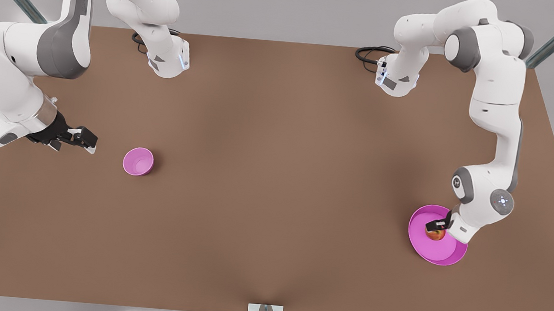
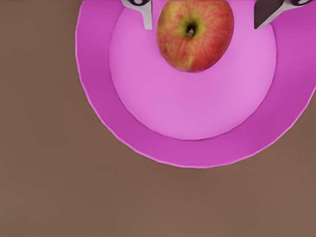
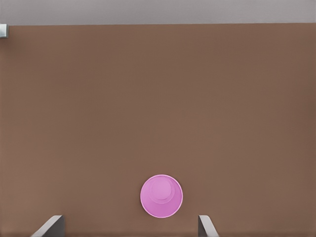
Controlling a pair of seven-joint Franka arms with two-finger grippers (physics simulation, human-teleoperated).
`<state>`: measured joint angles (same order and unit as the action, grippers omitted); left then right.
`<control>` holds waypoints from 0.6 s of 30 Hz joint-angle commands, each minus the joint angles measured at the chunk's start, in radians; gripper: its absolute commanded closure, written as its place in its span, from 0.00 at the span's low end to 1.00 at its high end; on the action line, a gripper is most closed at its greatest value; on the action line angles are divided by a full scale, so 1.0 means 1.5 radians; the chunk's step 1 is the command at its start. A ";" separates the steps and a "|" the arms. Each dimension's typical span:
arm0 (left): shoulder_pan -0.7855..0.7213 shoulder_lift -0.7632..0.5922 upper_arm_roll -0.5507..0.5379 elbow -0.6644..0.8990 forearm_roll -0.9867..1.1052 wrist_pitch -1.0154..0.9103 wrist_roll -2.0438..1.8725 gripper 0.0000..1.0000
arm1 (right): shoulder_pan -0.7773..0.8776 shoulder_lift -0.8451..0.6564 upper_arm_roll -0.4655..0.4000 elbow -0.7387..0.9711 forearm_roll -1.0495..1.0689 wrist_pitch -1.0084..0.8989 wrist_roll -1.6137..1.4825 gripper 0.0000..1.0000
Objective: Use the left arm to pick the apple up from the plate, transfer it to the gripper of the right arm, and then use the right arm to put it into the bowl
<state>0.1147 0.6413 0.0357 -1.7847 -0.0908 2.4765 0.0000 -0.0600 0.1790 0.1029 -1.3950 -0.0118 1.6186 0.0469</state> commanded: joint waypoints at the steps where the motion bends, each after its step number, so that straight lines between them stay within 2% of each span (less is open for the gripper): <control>1: 0.000 0.007 0.000 0.000 0.001 0.026 0.003 0.00 | 0.000 -0.001 0.001 0.000 0.001 0.000 0.001 0.00; 10: 0.000 0.032 0.000 0.000 0.002 0.026 0.003 0.00 | 0.000 -0.001 0.001 -0.001 0.001 0.000 0.001 0.00; 12: 0.000 0.032 0.000 0.000 0.001 0.030 0.003 0.09 | 0.000 -0.001 0.001 0.000 0.001 0.000 0.001 0.00; 13: 0.000 0.032 0.000 0.000 0.002 0.030 0.003 0.17 | 0.000 -0.001 0.001 0.000 0.001 0.000 0.000 0.00; 18: 0.000 0.035 0.000 0.002 0.002 0.030 0.003 0.19 | 0.000 -0.001 0.001 0.000 0.001 0.000 0.000 0.00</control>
<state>0.1151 0.6936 0.0352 -1.7814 -0.0893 2.5184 0.0075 -0.0601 0.1790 0.1041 -1.3949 -0.0114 1.6187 0.0483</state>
